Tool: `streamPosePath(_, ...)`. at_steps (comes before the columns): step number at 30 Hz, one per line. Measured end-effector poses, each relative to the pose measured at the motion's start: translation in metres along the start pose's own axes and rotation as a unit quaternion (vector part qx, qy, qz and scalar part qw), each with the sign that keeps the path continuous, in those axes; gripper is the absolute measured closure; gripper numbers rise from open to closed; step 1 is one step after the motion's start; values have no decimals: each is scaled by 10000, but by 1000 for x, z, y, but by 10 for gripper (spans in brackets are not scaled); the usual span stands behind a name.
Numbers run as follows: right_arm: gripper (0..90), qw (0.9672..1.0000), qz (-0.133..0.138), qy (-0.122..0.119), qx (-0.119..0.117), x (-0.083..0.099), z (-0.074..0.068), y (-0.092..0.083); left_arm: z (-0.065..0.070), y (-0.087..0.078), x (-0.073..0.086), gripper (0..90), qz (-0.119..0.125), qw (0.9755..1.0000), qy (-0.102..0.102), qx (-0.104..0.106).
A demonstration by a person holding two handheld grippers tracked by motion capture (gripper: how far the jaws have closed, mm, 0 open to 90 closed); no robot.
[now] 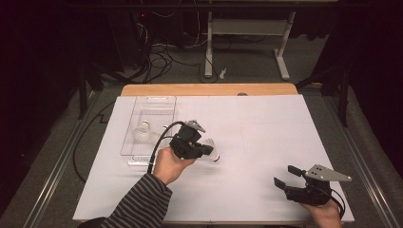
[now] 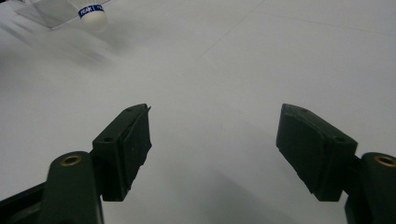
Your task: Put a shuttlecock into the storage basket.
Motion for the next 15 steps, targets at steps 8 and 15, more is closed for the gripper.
streamPosePath(8, 268, 10000, 3, -10, -1, 0, 0, 0, 0, -3, 2, 898, 52, 10000, -25, -4)
streamPosePath(15, 268, 10000, 2, 3, 2, 0, 0, 0, 0, -7, 4, 899, 94, 10000, -31, -14)
Point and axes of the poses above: each handheld gripper's, and its own axes: y roughly forward along the jaws, x roughly out of its underside, z roughly to its right, the point moved 7 cm from there along y, roughly forward along the jaws, and after that the axes turned 13 degrees about x, right-handed, at the moved point
